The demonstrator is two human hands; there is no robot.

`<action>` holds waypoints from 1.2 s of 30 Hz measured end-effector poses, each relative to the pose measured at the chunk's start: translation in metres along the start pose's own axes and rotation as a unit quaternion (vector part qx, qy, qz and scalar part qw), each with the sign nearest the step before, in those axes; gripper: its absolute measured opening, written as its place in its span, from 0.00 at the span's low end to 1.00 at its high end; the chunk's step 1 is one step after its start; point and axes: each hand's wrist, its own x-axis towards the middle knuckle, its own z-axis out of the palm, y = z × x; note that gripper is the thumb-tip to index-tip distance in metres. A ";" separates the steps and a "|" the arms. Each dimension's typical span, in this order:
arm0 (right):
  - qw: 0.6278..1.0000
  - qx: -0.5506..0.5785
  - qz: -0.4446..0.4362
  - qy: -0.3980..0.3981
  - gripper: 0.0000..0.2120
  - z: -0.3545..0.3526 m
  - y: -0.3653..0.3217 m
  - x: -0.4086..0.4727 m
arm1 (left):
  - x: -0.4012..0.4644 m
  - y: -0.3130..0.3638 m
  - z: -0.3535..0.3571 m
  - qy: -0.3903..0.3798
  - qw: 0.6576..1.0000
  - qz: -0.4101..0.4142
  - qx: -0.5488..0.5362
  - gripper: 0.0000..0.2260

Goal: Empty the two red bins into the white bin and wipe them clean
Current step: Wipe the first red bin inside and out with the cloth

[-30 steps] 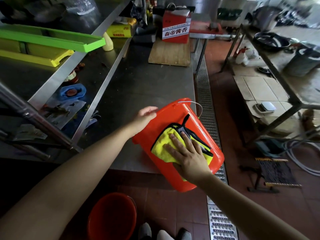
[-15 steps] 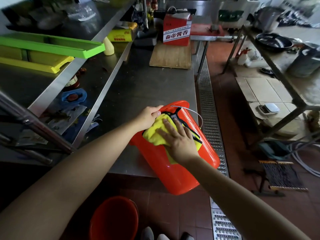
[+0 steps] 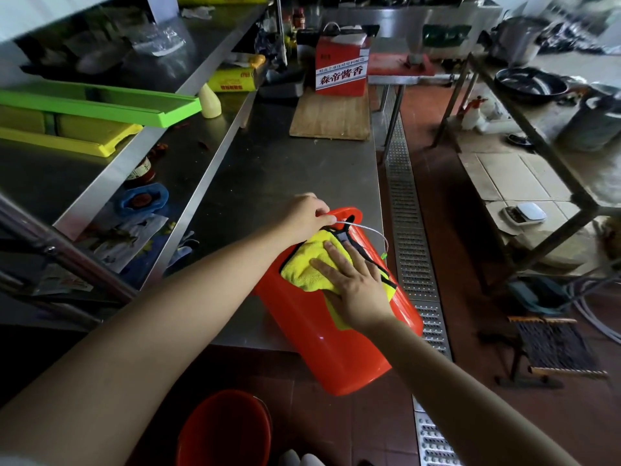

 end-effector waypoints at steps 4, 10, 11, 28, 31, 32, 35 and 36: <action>1.000 0.001 0.004 0.006 0.32 0.002 -0.004 -0.013 | -0.005 0.000 0.003 0.006 1.000 0.016 -0.001 0.13; 1.000 -0.002 0.017 0.005 0.31 0.004 -0.013 -0.023 | -0.015 0.003 0.008 0.025 0.998 -0.038 -0.051 0.10; 1.000 -0.006 0.018 0.006 0.31 0.005 -0.015 -0.025 | -0.017 0.002 0.009 0.016 0.997 -0.052 -0.054 0.10; 0.999 -0.053 -0.006 0.002 0.33 0.015 -0.044 -0.014 | -0.027 -0.021 0.006 -0.067 0.993 -0.055 -0.074 0.12; 1.000 0.005 0.024 0.001 0.31 0.011 -0.013 -0.009 | -0.029 -0.027 0.008 -0.074 0.991 -0.058 -0.097 0.11; 0.998 0.043 0.052 0.000 0.30 0.009 0.001 -0.007 | -0.029 -0.029 0.009 -0.074 0.990 -0.062 -0.106 0.11; 0.965 0.205 0.162 0.002 0.25 0.004 0.043 0.005 | -0.030 -0.029 0.011 -0.077 0.987 -0.074 -0.120 0.11; 0.946 0.257 0.198 -0.002 0.24 0.001 0.054 0.011 | -0.029 -0.027 0.011 -0.077 0.987 -0.078 -0.117 0.11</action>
